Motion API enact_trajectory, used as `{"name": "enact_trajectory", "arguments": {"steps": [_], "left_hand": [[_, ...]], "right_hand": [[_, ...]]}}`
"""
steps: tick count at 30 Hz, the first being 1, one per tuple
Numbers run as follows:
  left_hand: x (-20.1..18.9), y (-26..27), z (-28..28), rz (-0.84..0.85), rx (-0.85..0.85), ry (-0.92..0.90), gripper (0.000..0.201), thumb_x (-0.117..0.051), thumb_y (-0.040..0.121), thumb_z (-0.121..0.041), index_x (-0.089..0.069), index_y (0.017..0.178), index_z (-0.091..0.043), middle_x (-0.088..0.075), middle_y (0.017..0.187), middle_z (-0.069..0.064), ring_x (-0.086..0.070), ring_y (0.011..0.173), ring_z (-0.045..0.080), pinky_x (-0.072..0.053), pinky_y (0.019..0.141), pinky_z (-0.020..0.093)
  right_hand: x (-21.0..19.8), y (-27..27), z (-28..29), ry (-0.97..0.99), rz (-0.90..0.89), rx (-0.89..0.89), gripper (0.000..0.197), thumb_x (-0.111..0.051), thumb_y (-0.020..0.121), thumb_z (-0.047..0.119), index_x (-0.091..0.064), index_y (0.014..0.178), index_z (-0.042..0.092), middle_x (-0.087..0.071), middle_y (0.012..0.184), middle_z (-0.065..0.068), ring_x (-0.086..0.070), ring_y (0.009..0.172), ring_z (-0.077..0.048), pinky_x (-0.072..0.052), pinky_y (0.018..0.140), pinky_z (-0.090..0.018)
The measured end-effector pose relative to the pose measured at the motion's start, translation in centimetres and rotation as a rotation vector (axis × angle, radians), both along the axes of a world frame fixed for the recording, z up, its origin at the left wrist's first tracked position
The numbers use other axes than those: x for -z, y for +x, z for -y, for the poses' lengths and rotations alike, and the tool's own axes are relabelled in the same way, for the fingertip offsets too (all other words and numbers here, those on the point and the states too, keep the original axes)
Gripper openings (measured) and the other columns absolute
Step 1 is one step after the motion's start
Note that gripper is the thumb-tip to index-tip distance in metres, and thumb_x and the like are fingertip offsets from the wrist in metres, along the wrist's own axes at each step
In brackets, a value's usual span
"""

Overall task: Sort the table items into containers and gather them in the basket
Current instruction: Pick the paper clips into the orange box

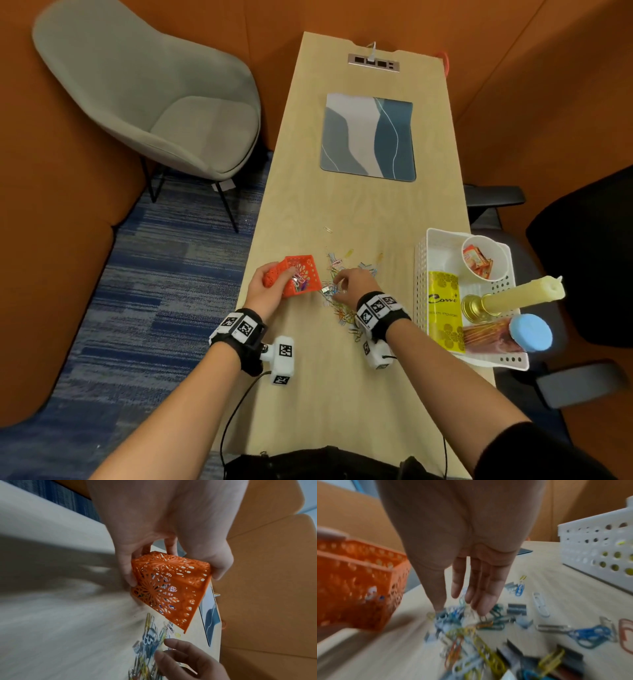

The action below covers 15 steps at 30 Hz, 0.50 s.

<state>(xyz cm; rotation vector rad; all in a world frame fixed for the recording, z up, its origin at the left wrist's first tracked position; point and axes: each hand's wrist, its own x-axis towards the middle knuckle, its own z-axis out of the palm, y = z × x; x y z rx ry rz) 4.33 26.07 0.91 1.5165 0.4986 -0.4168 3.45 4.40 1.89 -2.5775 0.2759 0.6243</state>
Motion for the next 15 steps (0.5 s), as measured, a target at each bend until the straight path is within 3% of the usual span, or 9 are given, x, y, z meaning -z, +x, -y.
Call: {"name": "enact_trajectory", "arguments": {"steps": [3, 5, 10, 15], "left_hand": [[0.5, -0.3, -1.4, -0.011, -0.024, 0.02, 0.052, -0.085, 0.074, -0.046, -0.063, 0.118, -0.027, -0.069, 0.116, -0.001, -0.067, 0.104, 0.015, -0.054, 0.098, 0.036], [0.7, -0.6, -1.8, -0.023, -0.032, 0.009, 0.051, -0.084, 0.074, -0.047, -0.063, 0.116, -0.029, -0.069, 0.116, 0.0, -0.068, 0.105, 0.017, -0.054, 0.098, 0.04], [0.6, -1.0, -1.9, -0.052, -0.042, -0.018, 0.044, -0.081, 0.081, -0.038, -0.061, 0.119, -0.027, -0.067, 0.118, 0.003, -0.067, 0.107, 0.019, -0.055, 0.098, 0.043], [0.4, -1.0, -1.5, -0.056, -0.033, -0.038, 0.045, -0.082, 0.081, -0.038, -0.061, 0.12, -0.026, -0.069, 0.117, 0.003, -0.068, 0.107, 0.02, -0.055, 0.099, 0.045]], "right_hand": [[1.1, -0.3, -1.5, -0.11, 0.001, -0.114, 0.047, -0.077, 0.078, 0.028, -0.062, 0.122, 0.019, -0.054, 0.116, -0.007, -0.058, 0.102, -0.024, -0.05, 0.085, -0.033], [1.4, -0.4, -2.0, -0.139, 0.011, -0.144, 0.044, -0.074, 0.082, 0.026, -0.061, 0.123, 0.019, -0.051, 0.119, -0.008, -0.058, 0.105, -0.028, -0.051, 0.085, -0.035], [1.5, -0.6, -2.0, -0.118, 0.051, -0.118, 0.02, -0.067, 0.085, 0.009, -0.07, 0.104, 0.012, -0.057, 0.11, -0.011, -0.06, 0.099, -0.029, -0.048, 0.08, -0.031], [1.4, -0.5, -0.8, -0.003, 0.056, 0.097, 0.012, -0.069, 0.081, 0.005, -0.078, 0.086, 0.009, -0.074, 0.096, -0.007, -0.067, 0.088, -0.019, -0.053, 0.078, -0.025]]}}
